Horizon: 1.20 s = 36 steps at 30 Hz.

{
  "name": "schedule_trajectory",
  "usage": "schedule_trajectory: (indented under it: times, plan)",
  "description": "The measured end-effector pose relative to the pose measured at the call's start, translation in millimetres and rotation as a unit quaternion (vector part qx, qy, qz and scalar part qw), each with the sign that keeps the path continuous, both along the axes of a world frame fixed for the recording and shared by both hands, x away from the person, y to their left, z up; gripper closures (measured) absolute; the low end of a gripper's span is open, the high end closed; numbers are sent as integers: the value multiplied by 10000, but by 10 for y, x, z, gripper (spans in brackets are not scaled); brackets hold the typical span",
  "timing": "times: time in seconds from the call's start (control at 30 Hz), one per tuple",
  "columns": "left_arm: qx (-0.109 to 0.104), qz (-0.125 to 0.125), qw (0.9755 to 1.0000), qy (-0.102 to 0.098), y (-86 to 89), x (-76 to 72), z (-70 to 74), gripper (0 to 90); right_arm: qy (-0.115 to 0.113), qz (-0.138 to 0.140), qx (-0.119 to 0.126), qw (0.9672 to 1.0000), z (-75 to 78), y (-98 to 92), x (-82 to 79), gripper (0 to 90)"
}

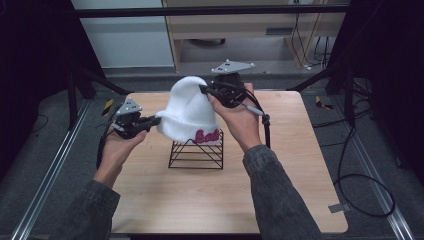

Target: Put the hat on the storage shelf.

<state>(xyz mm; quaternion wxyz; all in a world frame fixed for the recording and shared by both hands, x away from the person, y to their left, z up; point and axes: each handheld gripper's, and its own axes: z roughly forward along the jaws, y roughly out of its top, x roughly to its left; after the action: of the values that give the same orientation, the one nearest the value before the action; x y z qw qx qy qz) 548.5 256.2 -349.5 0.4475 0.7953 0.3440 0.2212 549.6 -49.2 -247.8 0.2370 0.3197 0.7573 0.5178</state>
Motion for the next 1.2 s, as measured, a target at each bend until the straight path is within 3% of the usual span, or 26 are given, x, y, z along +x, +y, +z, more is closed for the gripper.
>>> schedule_trajectory:
  times: [0.2, 0.67, 1.2]
  plan:
    - [89, -144, 9998, 70, -56, -50, -126, 860, 14, 68, -222, 9997, -102, 4, -74, 833]
    - [134, -252, 9991, 310, -95, -96, -452, 860, 259, 121, -237, 9993, -441, -137, -184, 830]
    - [200, -428, 9977, 482, -63, -134, -654, 857, 493, 196, -425, 9977, -640, -211, -262, 830]
